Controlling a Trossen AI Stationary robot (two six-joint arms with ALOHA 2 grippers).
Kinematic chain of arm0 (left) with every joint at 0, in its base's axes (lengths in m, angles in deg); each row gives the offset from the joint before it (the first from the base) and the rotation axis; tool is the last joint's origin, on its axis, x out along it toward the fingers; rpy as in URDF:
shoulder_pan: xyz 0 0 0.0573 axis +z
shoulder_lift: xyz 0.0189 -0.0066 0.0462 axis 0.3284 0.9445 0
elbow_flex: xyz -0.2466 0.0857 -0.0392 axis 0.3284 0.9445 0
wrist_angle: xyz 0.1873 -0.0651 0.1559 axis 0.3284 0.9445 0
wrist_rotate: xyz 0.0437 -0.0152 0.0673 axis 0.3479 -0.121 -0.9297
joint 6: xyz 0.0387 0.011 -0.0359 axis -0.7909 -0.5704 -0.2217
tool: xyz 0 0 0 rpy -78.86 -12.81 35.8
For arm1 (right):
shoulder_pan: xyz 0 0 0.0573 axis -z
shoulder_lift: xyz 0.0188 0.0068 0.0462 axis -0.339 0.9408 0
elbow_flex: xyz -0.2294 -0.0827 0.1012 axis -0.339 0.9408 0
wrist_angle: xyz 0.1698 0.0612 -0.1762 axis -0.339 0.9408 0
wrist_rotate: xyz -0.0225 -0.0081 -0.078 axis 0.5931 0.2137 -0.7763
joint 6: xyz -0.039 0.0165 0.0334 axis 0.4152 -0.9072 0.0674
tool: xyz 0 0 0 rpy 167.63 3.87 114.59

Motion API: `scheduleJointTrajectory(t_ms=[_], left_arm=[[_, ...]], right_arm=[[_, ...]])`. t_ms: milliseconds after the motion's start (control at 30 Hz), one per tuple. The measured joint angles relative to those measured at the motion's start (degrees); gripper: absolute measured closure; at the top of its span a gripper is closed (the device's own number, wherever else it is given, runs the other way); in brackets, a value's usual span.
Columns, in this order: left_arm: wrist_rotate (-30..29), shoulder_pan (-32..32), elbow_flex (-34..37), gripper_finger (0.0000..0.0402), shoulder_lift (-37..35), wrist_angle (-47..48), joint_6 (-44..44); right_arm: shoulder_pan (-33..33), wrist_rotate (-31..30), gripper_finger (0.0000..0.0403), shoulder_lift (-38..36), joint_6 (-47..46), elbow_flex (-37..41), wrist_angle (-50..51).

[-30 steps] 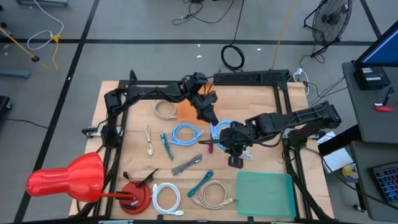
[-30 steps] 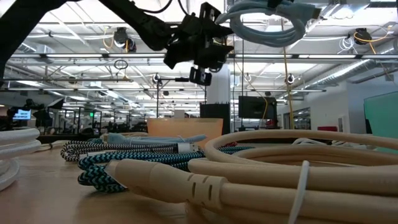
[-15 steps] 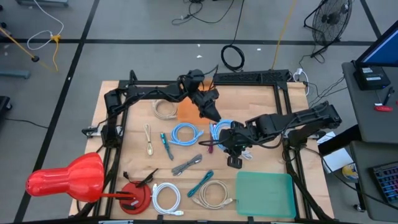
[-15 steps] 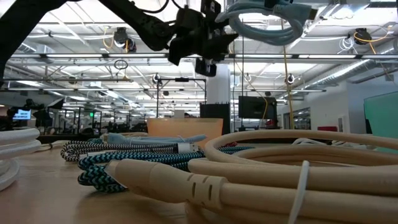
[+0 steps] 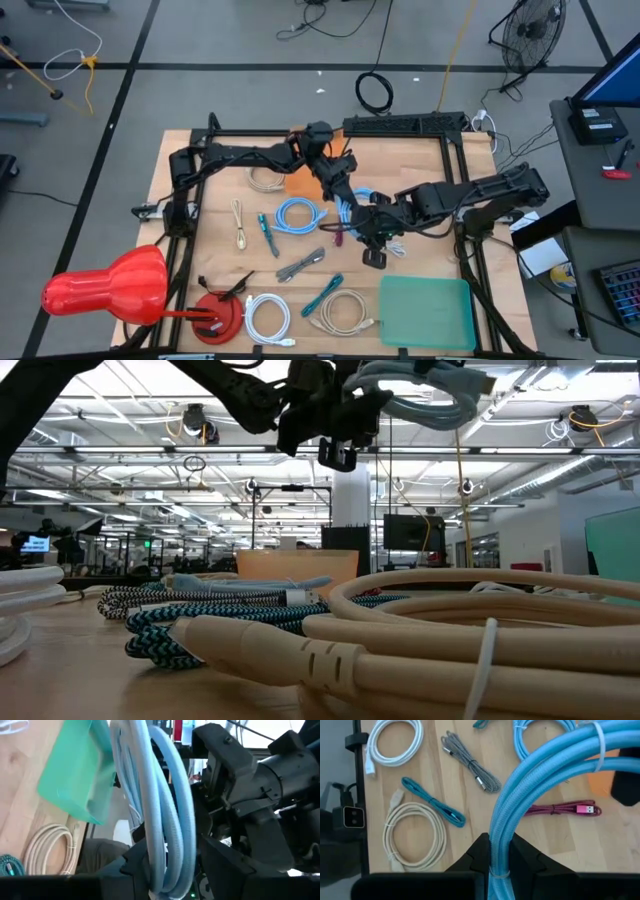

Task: Pick & Place USB Port
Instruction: Put the right blue usb cable into the orange bin

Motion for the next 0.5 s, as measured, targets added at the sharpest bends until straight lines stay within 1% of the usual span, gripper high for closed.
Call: scheduleJointTrajectory(t_ms=[167,267,367,433,500], left_arm=[[-0.86,0.02,-0.02,0.0244,0.00,0.20,-0.20],[-1.58,0.02,-0.02,0.0281,0.00,1.80,-0.65],[-1.99,0.04,-0.02,0.0344,0.00,3.65,-2.54],[-2.33,0.04,-0.02,0.0348,0.00,4.01,-3.25],[-2.40,0.04,-0.02,0.0348,0.00,4.07,-3.14]], right_arm=[[0.39,-0.08,0.0370,0.00,-0.02,0.00,0.00],[0.39,-0.09,0.0370,0.00,-0.13,0.00,0.00],[0.37,-0.06,0.0370,0.00,-0.56,0.00,-0.07],[0.37,-0.06,0.0368,0.00,-1.04,0.00,-0.07],[0.37,0.08,0.0352,0.00,-1.50,0.00,-0.42]])
